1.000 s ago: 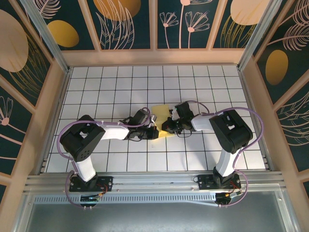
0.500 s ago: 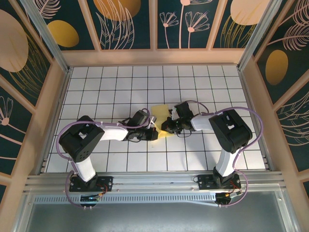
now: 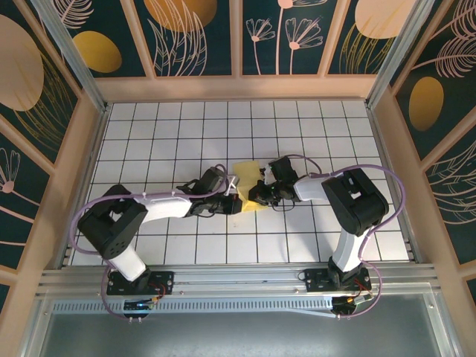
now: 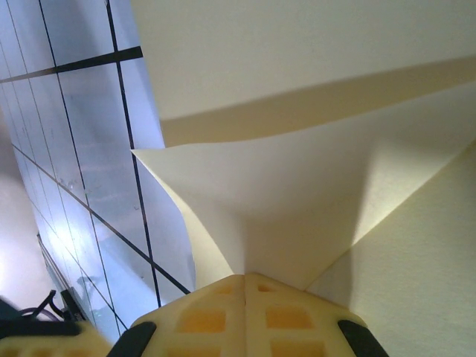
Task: Fold a paper plane with a square sheet of paper (fold left side to right side)
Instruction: Fold the triangle a second time at the center of the table.
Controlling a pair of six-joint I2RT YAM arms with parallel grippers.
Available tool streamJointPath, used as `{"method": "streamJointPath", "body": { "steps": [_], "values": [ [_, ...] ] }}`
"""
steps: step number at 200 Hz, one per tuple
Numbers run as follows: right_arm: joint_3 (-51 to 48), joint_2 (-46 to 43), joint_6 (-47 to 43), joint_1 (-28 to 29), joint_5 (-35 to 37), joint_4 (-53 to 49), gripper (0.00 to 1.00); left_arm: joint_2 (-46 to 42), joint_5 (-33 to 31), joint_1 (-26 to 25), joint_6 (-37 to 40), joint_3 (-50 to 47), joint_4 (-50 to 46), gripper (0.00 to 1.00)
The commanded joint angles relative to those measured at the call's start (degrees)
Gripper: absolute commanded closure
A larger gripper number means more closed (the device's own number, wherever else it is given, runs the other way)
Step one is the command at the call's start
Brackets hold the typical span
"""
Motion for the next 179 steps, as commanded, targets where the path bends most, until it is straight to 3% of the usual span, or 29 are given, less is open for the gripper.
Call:
{"method": "streamJointPath", "body": {
  "steps": [1,59,125,179],
  "values": [
    [-1.29,3.59,-1.50,0.87,5.37,-6.67,1.00,-1.20,-0.69,0.24,0.79,1.81,-1.45,0.98],
    [-1.36,3.50,-1.48,0.88,5.32,-6.47,1.00,6.22,-0.26,0.29,1.04,3.87,0.03,0.99],
    [-0.77,3.15,-1.50,0.95,5.05,-6.63,1.00,9.57,-1.87,0.29,1.12,3.65,-0.40,0.99],
    [2.55,-2.11,-1.55,0.90,5.25,-7.47,1.00,10.20,-4.62,0.16,1.32,2.80,-2.57,1.00]
  ]
}}
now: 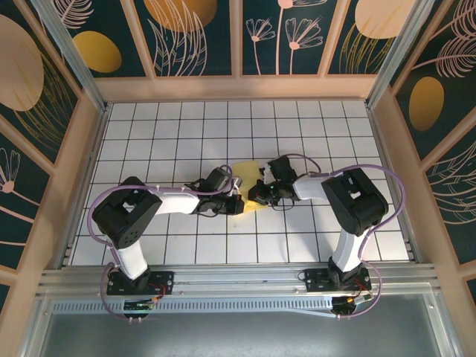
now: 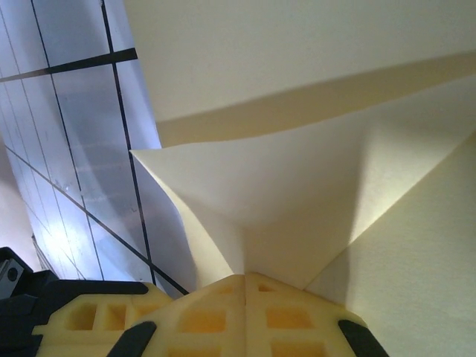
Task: Fold a paper plane with a square sheet of paper (fold left side to right side)
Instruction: Fold the triangle a second time at the center of the table.
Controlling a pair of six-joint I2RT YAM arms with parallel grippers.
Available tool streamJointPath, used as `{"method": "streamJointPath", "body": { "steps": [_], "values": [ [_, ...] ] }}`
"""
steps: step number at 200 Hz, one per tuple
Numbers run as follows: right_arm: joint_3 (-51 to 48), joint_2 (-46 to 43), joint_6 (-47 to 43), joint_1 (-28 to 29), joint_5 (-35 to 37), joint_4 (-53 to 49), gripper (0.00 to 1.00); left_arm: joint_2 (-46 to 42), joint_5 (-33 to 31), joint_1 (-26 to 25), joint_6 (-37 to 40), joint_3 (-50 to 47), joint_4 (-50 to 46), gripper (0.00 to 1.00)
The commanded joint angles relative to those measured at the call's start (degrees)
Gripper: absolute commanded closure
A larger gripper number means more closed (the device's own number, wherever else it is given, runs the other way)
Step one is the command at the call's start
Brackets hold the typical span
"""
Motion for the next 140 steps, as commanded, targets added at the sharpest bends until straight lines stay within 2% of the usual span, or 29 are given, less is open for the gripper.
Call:
{"method": "streamJointPath", "body": {
  "steps": [1,55,90,95,140],
  "values": [
    [1.11,-2.11,-1.53,0.60,4.39,-4.99,1.00,2.22,-3.85,0.16,1.25,-0.28,-2.66,1.00],
    [-0.62,-4.08,-0.50,0.33,4.19,-1.63,1.00,1.56,-4.52,0.14,1.46,-0.80,-3.10,1.00],
    [1.67,-4.28,-1.17,0.18,3.34,-0.43,1.00,1.30,-4.60,0.11,1.53,-0.67,-3.26,1.00],
    [1.94,-4.29,-1.34,-1.61,3.28,-0.34,1.00,1.22,-4.60,0.12,1.43,-0.60,-3.32,1.00],
    [3.51,-1.07,-2.93,-3.59,2.77,-0.28,1.00,0.97,-4.34,0.12,1.47,-0.37,-3.25,1.00]
  ]
}}
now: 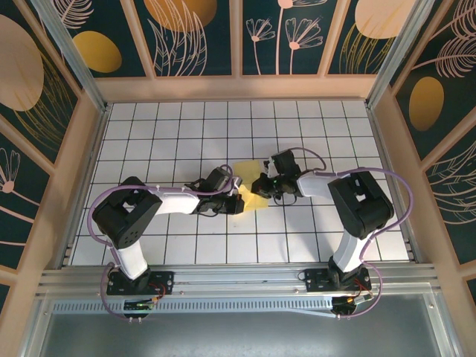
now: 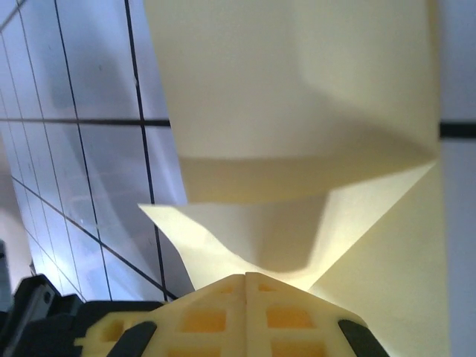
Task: Fold a paper plane with a square sheet of paper (fold left side to right side)
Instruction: Fold the triangle a second time at the center of the table.
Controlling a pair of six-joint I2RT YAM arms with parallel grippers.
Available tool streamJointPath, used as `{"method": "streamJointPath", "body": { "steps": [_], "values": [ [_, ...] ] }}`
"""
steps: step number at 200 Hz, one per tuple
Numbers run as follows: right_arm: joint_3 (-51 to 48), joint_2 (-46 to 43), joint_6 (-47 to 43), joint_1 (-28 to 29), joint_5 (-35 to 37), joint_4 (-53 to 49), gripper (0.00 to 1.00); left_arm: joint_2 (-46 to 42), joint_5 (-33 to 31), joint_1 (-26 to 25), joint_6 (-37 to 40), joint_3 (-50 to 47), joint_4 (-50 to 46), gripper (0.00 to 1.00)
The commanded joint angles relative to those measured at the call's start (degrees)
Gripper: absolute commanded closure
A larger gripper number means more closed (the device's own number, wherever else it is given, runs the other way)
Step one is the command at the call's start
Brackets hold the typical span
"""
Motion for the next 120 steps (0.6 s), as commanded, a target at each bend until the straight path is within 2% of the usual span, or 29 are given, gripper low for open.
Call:
{"method": "streamJointPath", "body": {
  "steps": [1,120],
  "values": [
    [1.83,1.51,-1.96,-0.87,0.11,1.14,1.00,1.02,-3.53,0.16,1.05,-0.37,-3.63,1.00],
    [3.03,7.47,-4.69,-3.17,4.10,-2.09,1.00,-0.64,-3.46,0.16,1.24,-1.08,-4.36,1.00]
  ]
}}
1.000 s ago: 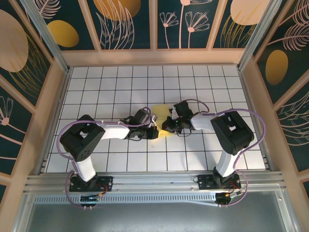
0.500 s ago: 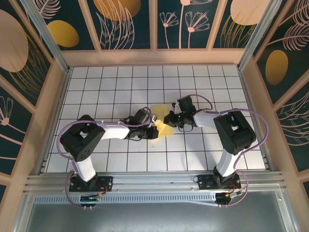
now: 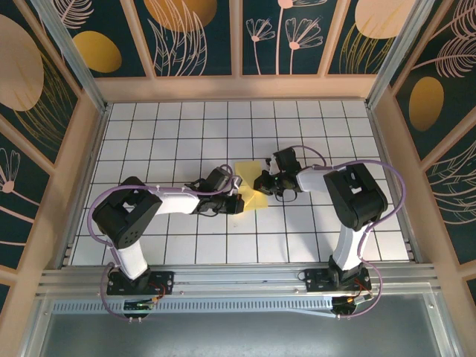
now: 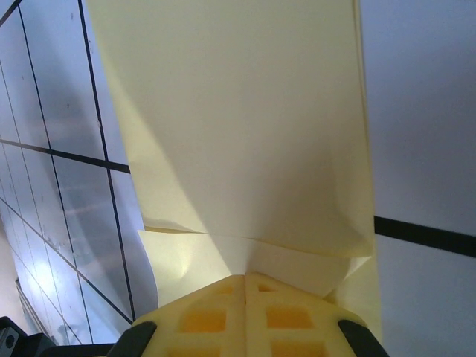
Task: Fold a paper plane with a square sheet of paper (fold left side to right side)
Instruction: Fold the triangle a second time at the center of the table.
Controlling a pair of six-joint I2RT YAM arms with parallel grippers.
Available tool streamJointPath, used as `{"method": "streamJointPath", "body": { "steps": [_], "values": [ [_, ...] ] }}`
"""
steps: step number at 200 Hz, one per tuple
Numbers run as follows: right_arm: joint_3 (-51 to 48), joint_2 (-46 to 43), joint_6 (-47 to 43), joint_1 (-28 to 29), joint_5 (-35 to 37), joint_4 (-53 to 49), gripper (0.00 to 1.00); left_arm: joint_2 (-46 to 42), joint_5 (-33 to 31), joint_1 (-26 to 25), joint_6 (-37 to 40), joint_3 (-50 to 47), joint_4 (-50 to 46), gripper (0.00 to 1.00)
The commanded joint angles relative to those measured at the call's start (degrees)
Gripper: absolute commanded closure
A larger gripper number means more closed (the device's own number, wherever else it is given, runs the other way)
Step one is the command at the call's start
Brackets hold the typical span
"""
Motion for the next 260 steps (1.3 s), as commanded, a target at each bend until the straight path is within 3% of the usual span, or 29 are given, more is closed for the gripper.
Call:
{"method": "streamJointPath", "body": {
  "steps": [1,37,128,211,260],
  "values": [
    [0.46,2.47,-2.09,-0.96,4.05,-2.29,1.00,-0.63,-2.95,0.14,0.99,-1.17,-4.33,1.00],
    [-0.34,3.55,-2.00,-0.94,3.78,-2.71,1.00,-2.68,-1.81,0.20,0.33,-0.54,-2.97,1.00],
    [-0.68,3.68,-2.71,-0.90,3.78,-3.47,1.00,-11.29,-4.92,0.94,0.27,4.76,-6.84,0.85],
    [-1.30,3.64,-2.23,-0.73,3.60,-3.10,1.00,-11.03,-4.79,1.62,-5.94,3.32,1.28,0.83],
    [-1.13,3.66,-2.35,-0.58,3.69,-3.56,1.00,-6.88,-2.22,1.87,-8.12,4.48,3.23,0.88]
  ]
}}
